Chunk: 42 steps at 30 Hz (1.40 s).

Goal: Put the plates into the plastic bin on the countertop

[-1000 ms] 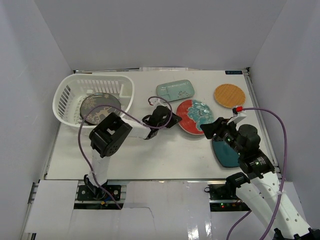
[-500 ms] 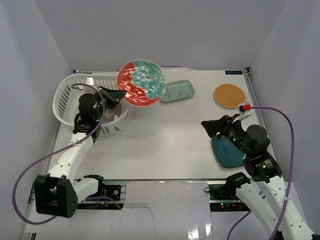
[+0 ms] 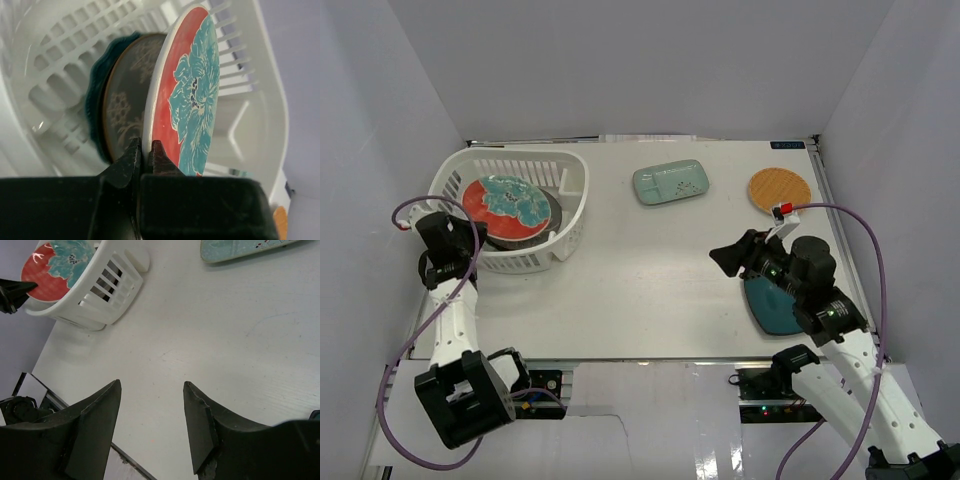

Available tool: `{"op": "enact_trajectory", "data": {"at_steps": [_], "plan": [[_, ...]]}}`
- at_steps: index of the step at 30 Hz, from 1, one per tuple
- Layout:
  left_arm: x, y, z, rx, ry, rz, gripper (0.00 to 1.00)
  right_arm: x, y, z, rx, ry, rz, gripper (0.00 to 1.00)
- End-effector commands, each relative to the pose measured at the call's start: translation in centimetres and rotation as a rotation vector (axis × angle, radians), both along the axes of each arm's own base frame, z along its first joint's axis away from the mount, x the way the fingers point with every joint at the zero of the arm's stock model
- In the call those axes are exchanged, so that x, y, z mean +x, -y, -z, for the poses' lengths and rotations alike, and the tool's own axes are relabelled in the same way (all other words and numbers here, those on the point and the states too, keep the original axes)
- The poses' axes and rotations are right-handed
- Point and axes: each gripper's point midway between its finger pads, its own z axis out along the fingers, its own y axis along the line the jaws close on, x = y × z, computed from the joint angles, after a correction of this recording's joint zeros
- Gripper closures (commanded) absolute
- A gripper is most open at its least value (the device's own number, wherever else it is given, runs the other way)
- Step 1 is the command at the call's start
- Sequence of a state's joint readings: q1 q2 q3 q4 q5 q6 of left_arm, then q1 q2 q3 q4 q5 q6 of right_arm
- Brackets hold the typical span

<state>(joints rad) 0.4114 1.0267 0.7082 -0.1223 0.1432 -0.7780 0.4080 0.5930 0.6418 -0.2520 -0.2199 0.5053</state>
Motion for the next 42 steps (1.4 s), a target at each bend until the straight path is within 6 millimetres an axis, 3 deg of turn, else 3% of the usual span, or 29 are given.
{"op": "enact_trajectory", "data": {"at_steps": [1, 6, 11, 12, 13, 14, 16, 17, 20, 23, 25, 27, 28, 33, 34, 35, 36, 37, 38, 39, 40, 41, 42], "plan": [[1.2, 0.1, -6.1, 0.106, 0.191, 0.025, 1.00, 0.3, -0.6, -0.1, 0.003, 0.042, -0.038, 0.41], [1.9, -0.9, -3.0, 0.112, 0.116, 0.007, 1.00, 0.9, -1.4, 3.2, -0.005, -0.030, -0.061, 0.40], [2.5, -0.5, 0.1, 0.078, 0.054, 0.049, 0.98, 2.2, -1.9, 4.3, 0.005, -0.042, -0.051, 0.40], [2.6, -0.2, 0.4, 0.070, 0.049, 0.063, 0.92, 2.4, -2.0, 5.1, 0.000, -0.066, -0.046, 0.39], [2.7, 0.1, 0.5, 0.063, 0.051, 0.080, 0.86, 3.0, -2.3, 4.4, 0.019, -0.038, -0.046, 0.39], [2.7, 0.2, 0.4, 0.064, 0.056, 0.085, 0.72, 3.3, -2.5, 5.0, 0.016, -0.057, -0.048, 0.39], [2.5, 0.2, -0.3, 0.074, 0.073, 0.083, 0.58, 4.0, -2.8, 4.8, 0.028, -0.044, -0.045, 0.39], [2.4, 0.4, -0.6, 0.078, 0.082, 0.088, 0.42, 4.5, -3.0, 5.6, 0.027, -0.071, -0.040, 0.39], [2.0, 0.4, -2.0, 0.095, 0.110, 0.084, 0.19, 5.9, -3.5, 6.2, 0.031, -0.084, -0.026, 0.38], [1.3, 0.5, -3.2, 0.109, 0.138, 0.067, 0.02, 7.9, -3.5, 7.0, 0.026, -0.096, 0.032, 0.37], [0.5, 0.6, -4.4, 0.121, 0.169, 0.048, 0.02, 9.6, -3.1, 7.9, 0.011, -0.110, 0.094, 0.36], [-0.4, 0.1, -4.8, 0.129, 0.180, -0.001, 0.02, 11.4, -2.8, 7.4, 0.019, -0.086, 0.154, 0.34], [-0.7, 0.1, -5.3, 0.131, 0.194, -0.009, 0.02, 12.1, -2.8, 8.5, 0.001, -0.111, 0.173, 0.34], [-1.4, -0.1, -4.2, 0.106, 0.138, -0.037, 0.02, 15.9, -2.6, 9.1, -0.022, -0.113, 0.273, 0.22], [-1.4, -0.1, -4.5, 0.108, 0.142, -0.039, 0.02, 16.7, -2.5, 10.4, -0.045, -0.138, 0.291, 0.21], [-1.3, 0.0, -4.8, 0.112, 0.150, -0.031, 0.02, 17.8, -2.8, 9.5, -0.037, -0.120, 0.303, 0.19], [-1.1, 0.4, -5.2, 0.115, 0.162, -0.009, 0.02, 18.7, -2.6, 9.7, -0.044, -0.122, 0.328, 0.18], [-0.7, 1.8, -6.3, 0.114, 0.191, 0.066, 0.02, 19.6, -2.4, 11.2, -0.054, -0.156, 0.348, 0.18], [-0.3, 2.9, -7.2, 0.129, 0.220, 0.122, 0.02, 21.0, -2.8, 10.1, -0.034, -0.138, 0.359, 0.18], [0.1, 4.2, -8.1, 0.136, 0.249, 0.185, 0.02, 21.9, -2.6, 10.2, -0.027, -0.147, 0.385, 0.20], [0.2, 7.9, -9.0, 0.123, 0.291, 0.352, 0.02, 22.8, -2.4, 11.7, -0.021, -0.187, 0.415, 0.22], [0.4, 9.8, -11.1, 0.150, 0.356, 0.438, 0.02, 24.1, -2.6, 10.8, 0.002, -0.174, 0.431, 0.23], [0.3, 11.7, -11.7, 0.177, 0.378, 0.520, 0.02, 25.1, -2.3, 11.0, 0.008, -0.177, 0.460, 0.25]]}}
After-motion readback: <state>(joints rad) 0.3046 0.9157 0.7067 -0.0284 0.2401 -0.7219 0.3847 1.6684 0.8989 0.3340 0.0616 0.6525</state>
